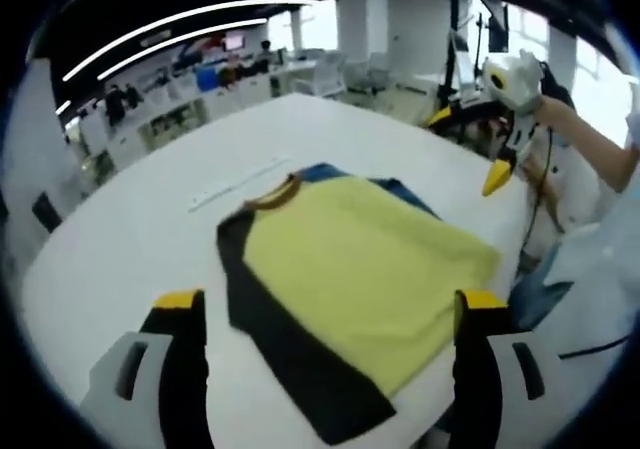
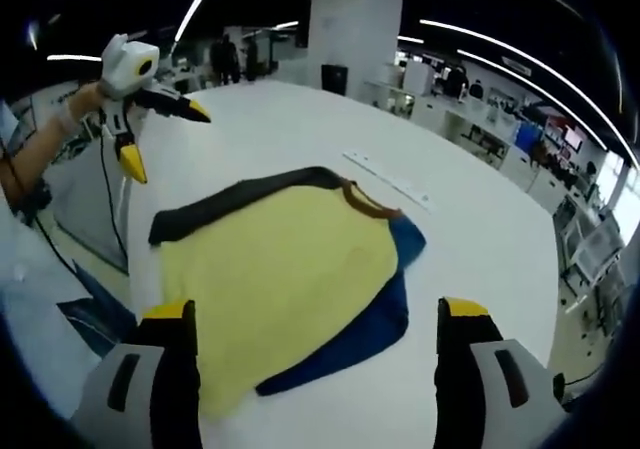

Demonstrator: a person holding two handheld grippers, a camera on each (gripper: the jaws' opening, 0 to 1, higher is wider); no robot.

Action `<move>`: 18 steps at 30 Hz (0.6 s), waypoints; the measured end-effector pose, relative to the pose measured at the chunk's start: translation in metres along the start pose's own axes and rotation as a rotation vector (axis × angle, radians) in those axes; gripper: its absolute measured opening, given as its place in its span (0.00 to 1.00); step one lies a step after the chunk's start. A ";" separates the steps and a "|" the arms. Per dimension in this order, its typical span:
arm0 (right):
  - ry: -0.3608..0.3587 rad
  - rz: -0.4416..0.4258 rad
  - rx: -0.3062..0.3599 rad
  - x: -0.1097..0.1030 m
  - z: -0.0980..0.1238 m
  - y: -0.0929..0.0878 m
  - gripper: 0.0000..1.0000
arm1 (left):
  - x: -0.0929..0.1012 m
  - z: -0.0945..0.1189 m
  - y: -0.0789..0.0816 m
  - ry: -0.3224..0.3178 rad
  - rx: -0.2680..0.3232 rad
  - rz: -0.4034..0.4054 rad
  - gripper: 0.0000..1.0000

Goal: Fold the garment on the visible template until the final outline fits inside the template.

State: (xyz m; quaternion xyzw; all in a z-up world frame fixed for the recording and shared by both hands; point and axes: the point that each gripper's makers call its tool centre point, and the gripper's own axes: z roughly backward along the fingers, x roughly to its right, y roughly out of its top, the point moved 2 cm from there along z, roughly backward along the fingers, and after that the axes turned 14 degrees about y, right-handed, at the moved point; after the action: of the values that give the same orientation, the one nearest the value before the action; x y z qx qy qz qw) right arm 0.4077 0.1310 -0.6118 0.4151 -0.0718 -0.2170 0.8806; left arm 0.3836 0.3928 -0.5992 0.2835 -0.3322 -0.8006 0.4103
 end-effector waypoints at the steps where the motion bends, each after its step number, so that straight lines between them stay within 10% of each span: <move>1: 0.000 -0.002 0.001 -0.001 0.000 -0.001 0.99 | 0.000 0.000 -0.001 0.000 0.000 0.002 1.00; 18: -0.043 -0.065 0.027 0.004 0.008 -0.022 0.96 | -0.004 0.001 -0.006 0.034 0.013 0.057 1.00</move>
State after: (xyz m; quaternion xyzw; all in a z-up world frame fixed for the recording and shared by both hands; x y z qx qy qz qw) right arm 0.4020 0.1115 -0.6235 0.4243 -0.0801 -0.2535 0.8656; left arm 0.3819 0.3996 -0.6023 0.2901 -0.3386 -0.7813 0.4367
